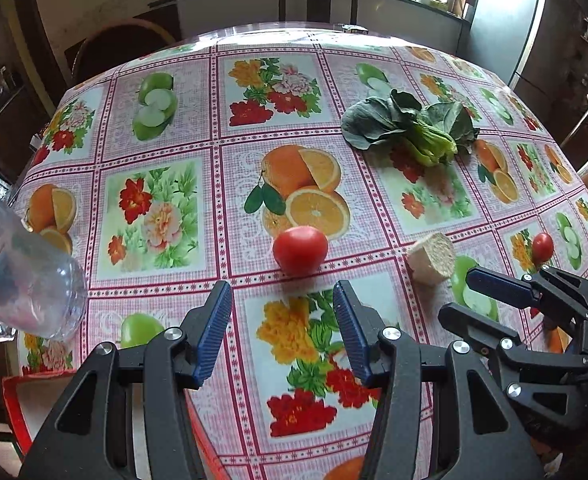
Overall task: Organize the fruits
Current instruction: 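Grasp a red tomato with the left gripper while the right grasps a round cream piece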
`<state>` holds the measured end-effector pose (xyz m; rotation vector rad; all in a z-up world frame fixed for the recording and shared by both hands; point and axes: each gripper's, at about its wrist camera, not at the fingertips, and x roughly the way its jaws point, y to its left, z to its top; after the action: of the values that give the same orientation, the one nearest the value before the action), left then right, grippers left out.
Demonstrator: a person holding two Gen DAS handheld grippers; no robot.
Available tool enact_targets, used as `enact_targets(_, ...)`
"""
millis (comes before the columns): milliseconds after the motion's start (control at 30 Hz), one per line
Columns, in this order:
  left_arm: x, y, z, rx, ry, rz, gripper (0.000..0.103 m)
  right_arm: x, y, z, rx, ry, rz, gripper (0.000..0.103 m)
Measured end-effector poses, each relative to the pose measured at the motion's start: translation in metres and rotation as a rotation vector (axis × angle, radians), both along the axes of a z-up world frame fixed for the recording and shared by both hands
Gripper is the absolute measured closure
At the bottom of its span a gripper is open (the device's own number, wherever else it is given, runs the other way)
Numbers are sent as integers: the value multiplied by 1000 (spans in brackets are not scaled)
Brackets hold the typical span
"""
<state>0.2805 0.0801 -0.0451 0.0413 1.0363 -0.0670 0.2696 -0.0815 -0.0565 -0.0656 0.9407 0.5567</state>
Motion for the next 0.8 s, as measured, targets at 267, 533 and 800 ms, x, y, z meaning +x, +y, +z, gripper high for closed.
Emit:
enact_targets(267, 34, -3, -9, -26, -1, -14, 48, 16, 8, -11, -7, -8, -1, 62)
enact_targets(533, 37, -9, -23, -14, -11, -33, 68, 16, 1, -11, 23, -25, -12, 72)
enact_targets(800, 7, -6, -17, -25, -5, -57, 75, -7, -22, -2, 64, -12, -29, 72)
